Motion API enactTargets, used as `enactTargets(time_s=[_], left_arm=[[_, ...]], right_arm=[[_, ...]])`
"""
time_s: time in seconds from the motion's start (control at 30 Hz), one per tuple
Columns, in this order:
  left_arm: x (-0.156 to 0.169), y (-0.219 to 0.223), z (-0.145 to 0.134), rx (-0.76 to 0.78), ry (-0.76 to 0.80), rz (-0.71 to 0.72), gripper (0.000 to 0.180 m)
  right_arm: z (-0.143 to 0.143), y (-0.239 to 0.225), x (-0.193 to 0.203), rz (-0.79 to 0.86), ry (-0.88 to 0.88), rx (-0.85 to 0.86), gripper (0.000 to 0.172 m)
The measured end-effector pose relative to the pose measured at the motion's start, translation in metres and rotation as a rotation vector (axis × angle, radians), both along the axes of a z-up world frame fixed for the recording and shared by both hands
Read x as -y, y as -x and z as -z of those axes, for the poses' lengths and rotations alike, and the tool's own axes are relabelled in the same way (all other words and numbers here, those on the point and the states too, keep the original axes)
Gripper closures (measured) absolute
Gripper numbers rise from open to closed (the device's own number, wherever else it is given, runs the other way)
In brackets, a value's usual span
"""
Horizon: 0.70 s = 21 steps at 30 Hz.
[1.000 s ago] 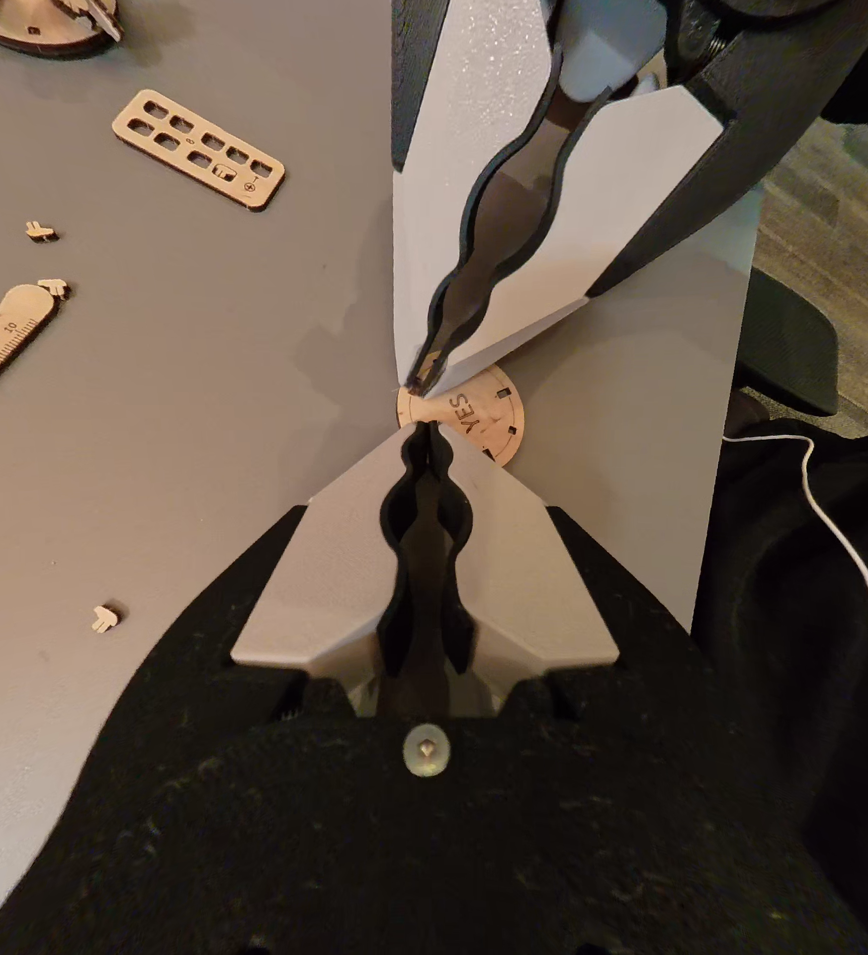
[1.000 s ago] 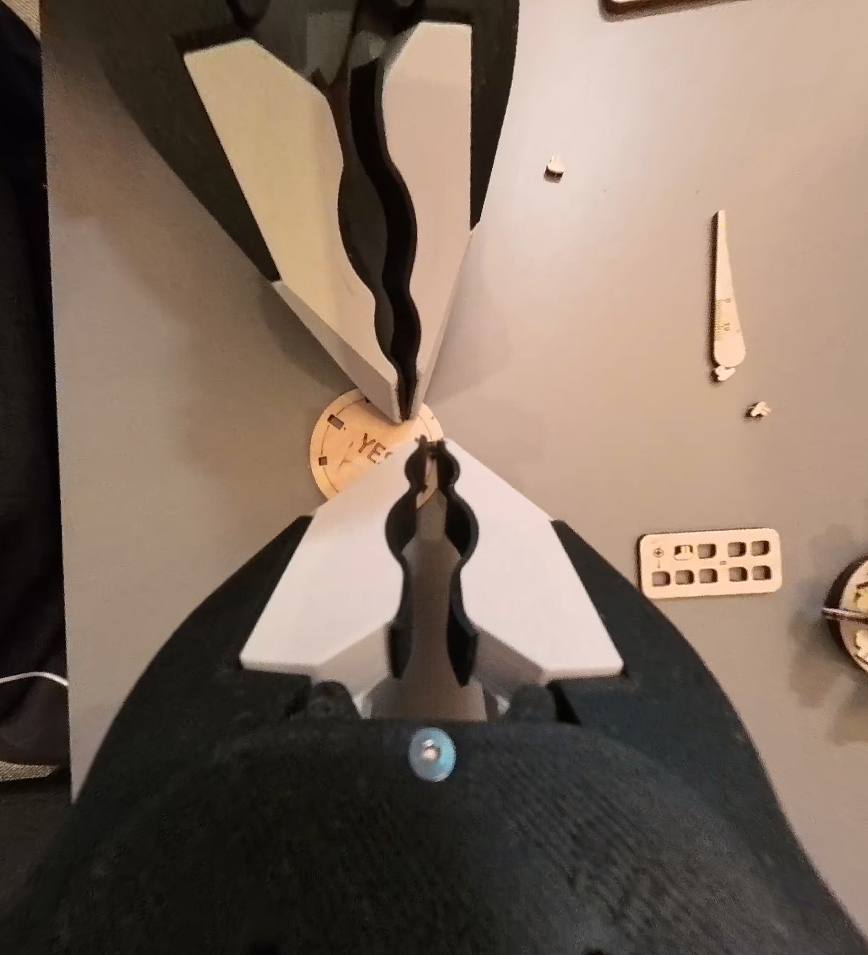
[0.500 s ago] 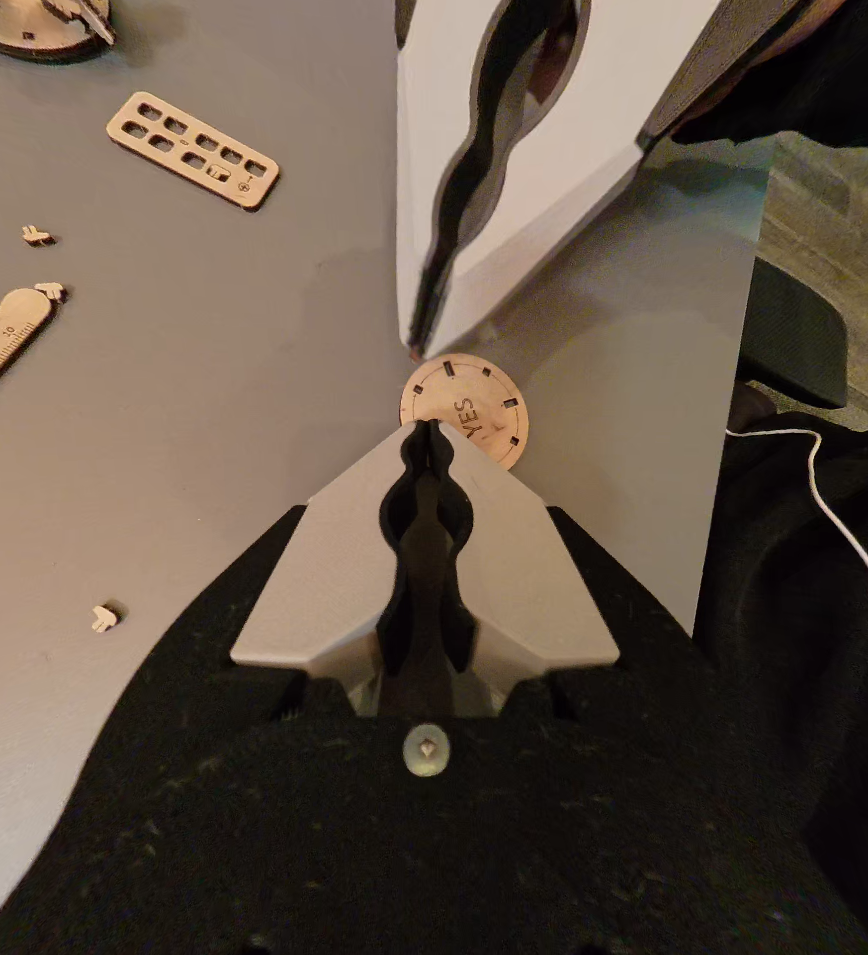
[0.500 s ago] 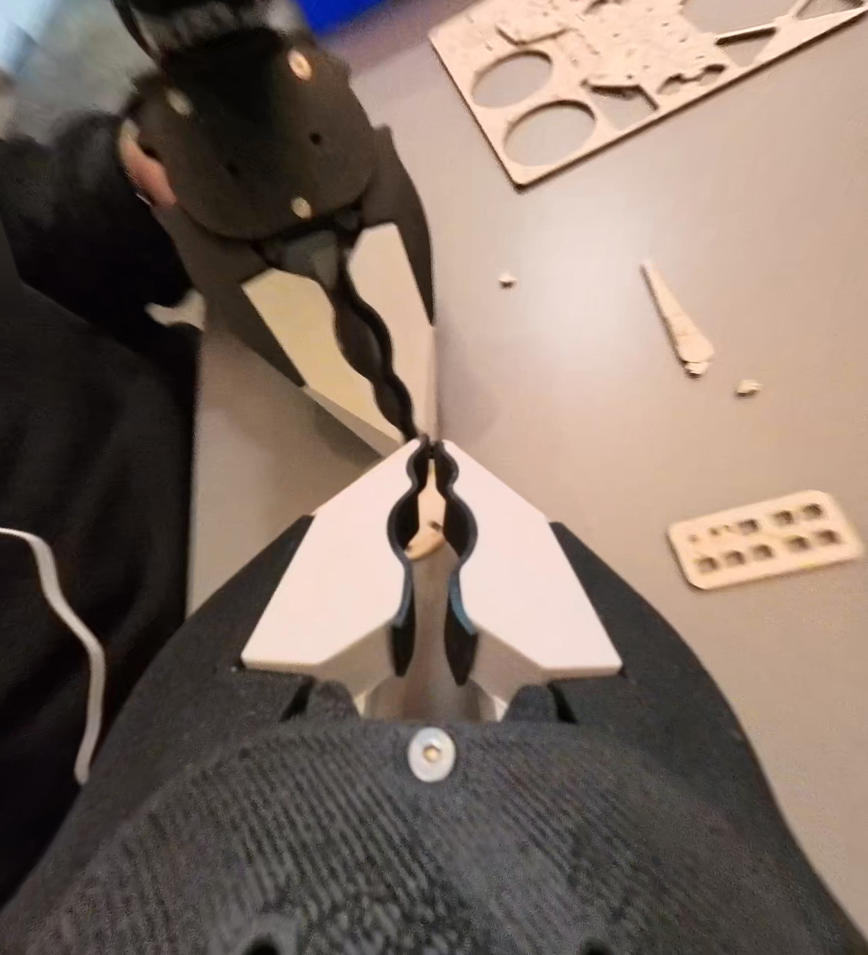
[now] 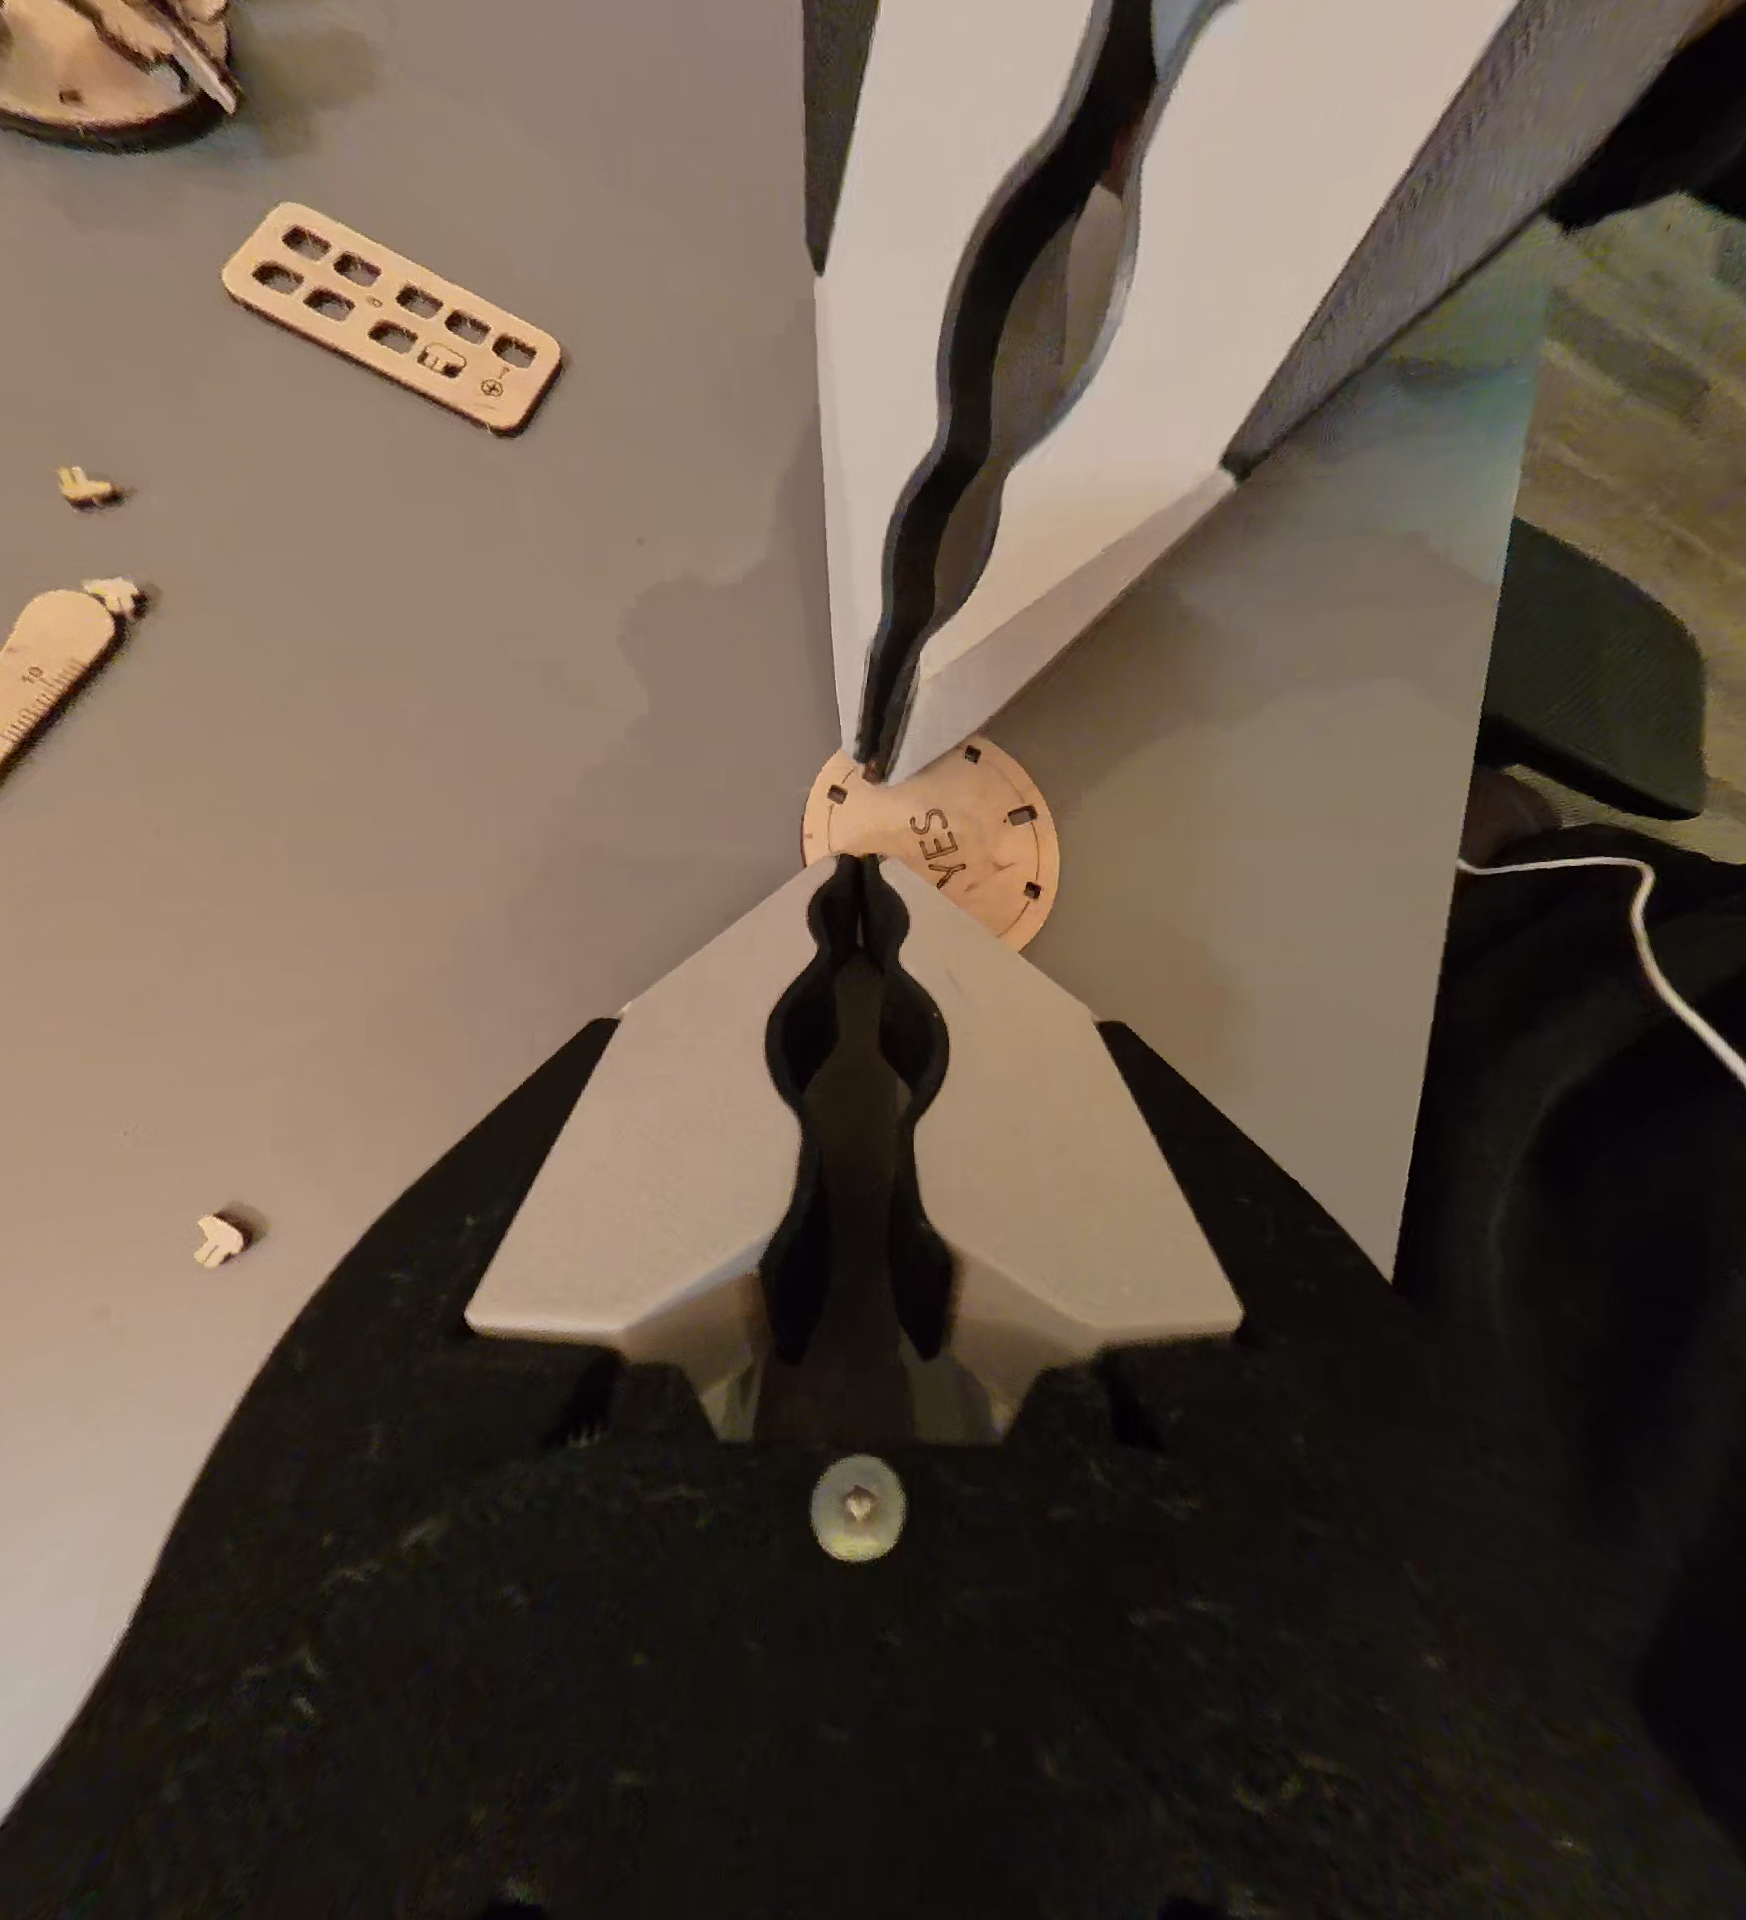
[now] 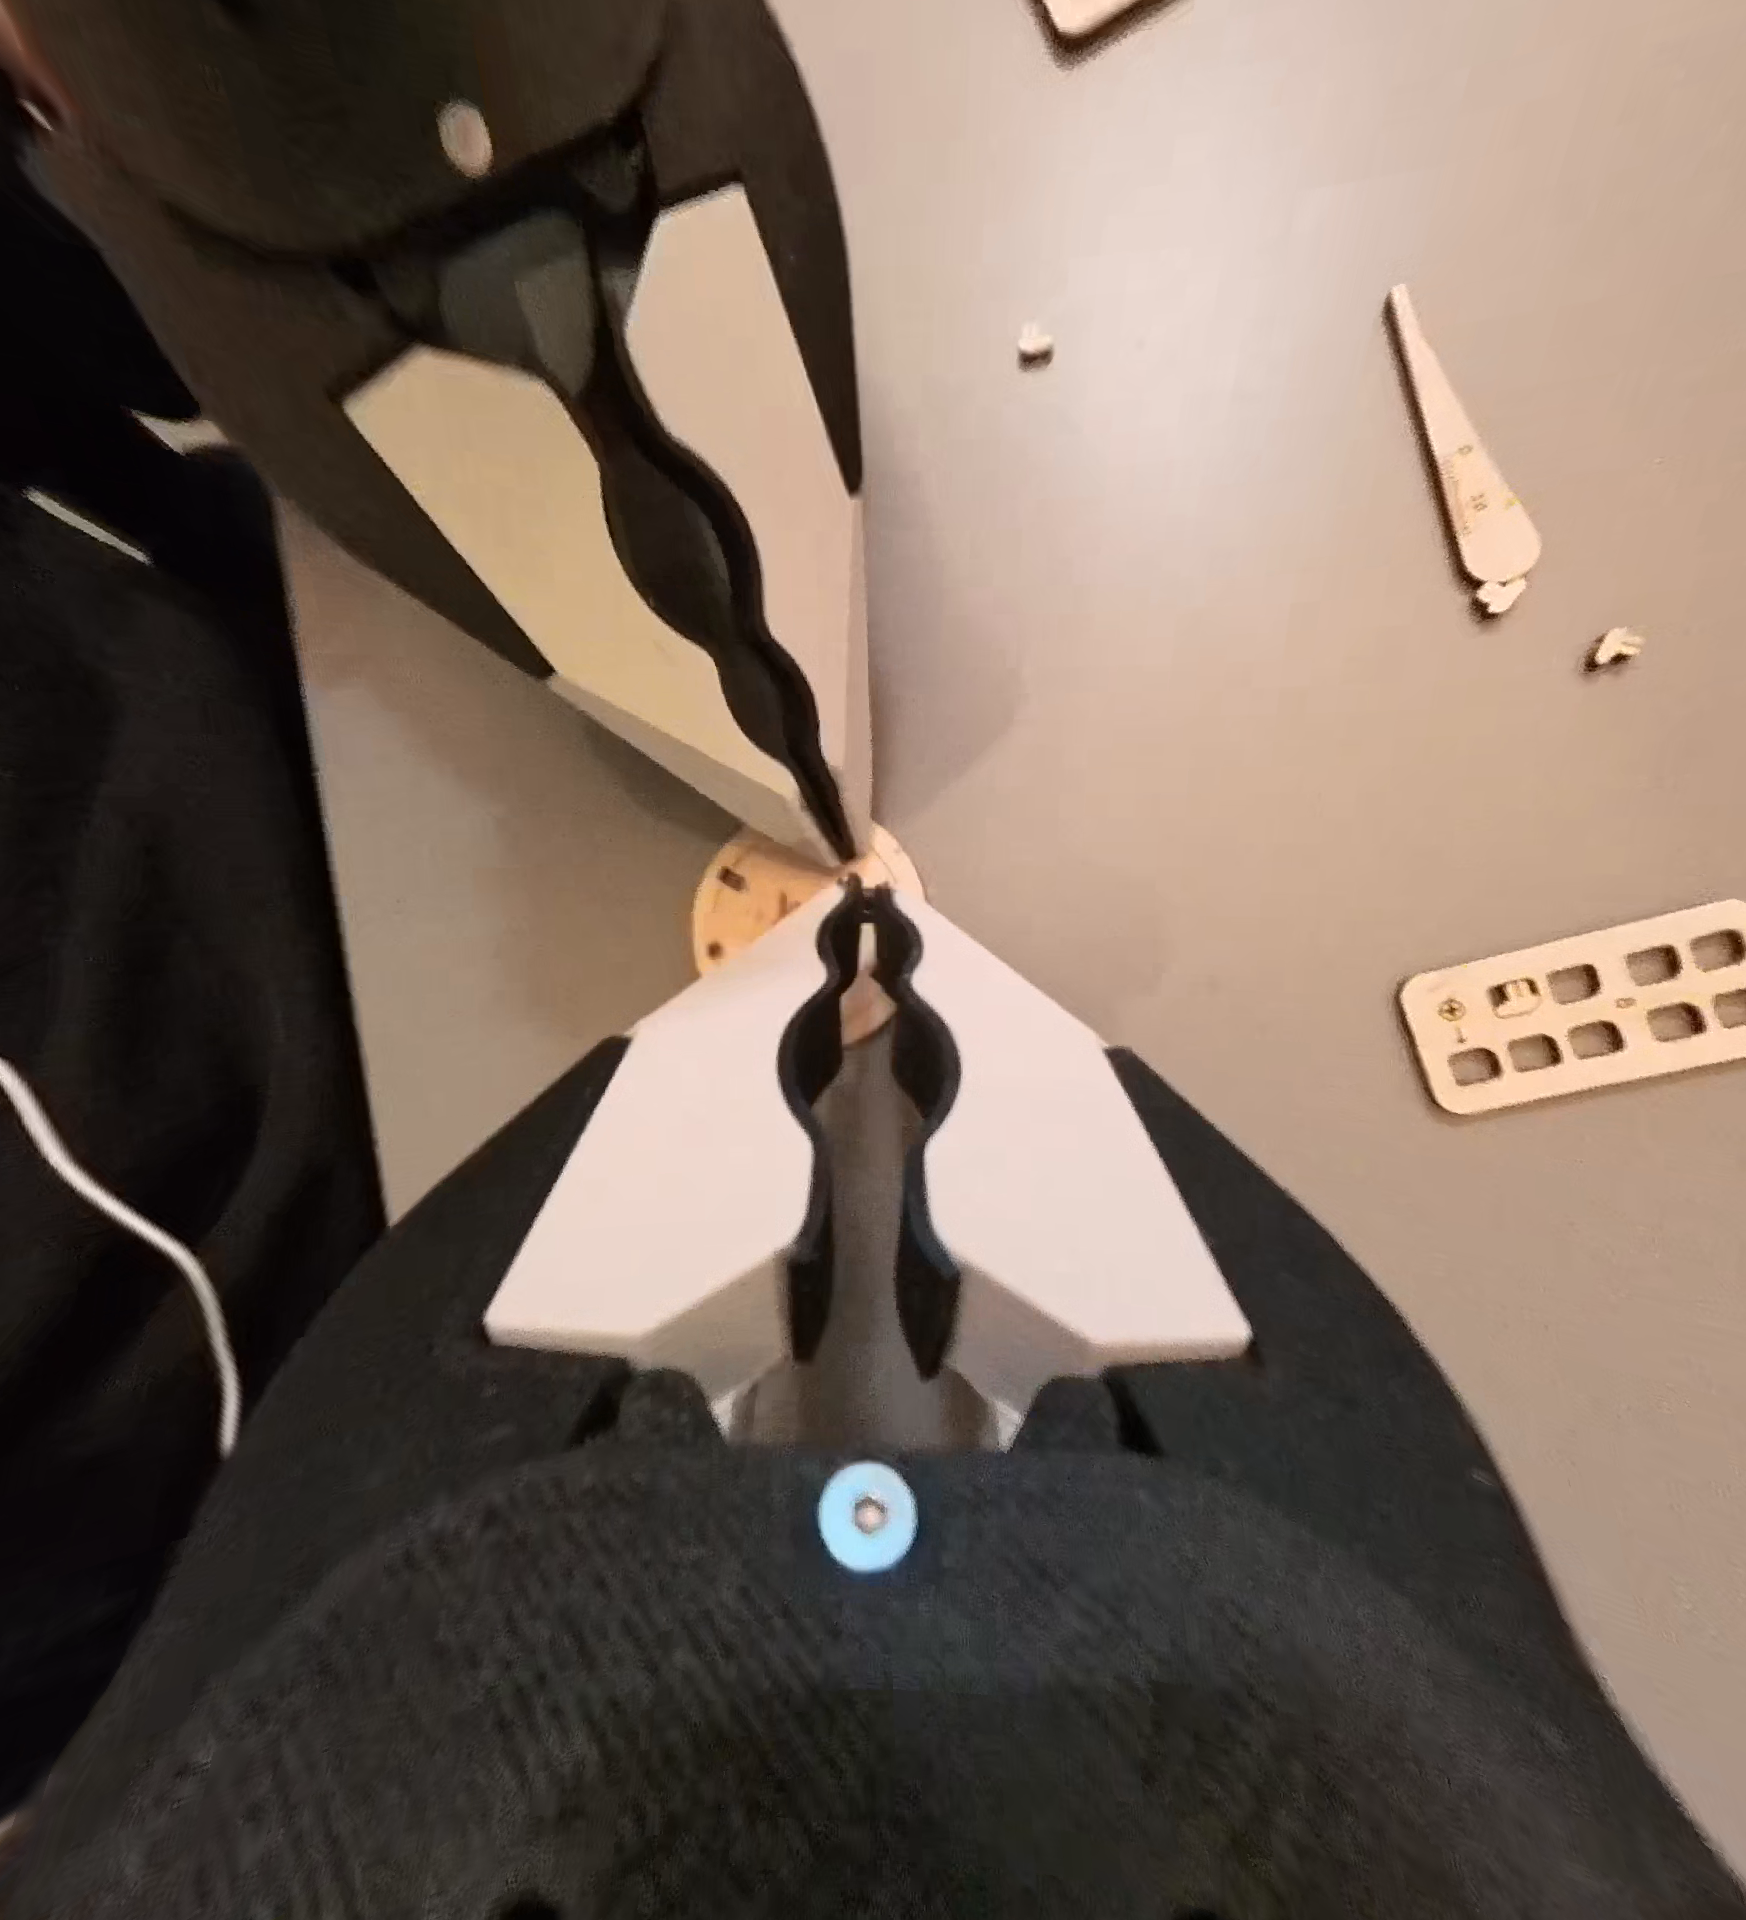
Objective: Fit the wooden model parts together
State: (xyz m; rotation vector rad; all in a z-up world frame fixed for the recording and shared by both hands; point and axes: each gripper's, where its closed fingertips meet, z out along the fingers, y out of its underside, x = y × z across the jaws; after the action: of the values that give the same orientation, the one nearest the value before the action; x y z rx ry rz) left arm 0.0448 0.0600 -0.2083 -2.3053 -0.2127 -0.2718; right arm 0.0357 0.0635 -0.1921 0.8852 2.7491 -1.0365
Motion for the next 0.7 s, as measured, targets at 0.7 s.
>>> enactTargets(time_s=[0.7], left_arm=[[0.0, 0.0, -0.07, 0.064, -0.468, -0.003, 0.175]], right_arm=[[-0.059, -0.006, 0.013, 0.236, 0.636, 0.286, 0.172]])
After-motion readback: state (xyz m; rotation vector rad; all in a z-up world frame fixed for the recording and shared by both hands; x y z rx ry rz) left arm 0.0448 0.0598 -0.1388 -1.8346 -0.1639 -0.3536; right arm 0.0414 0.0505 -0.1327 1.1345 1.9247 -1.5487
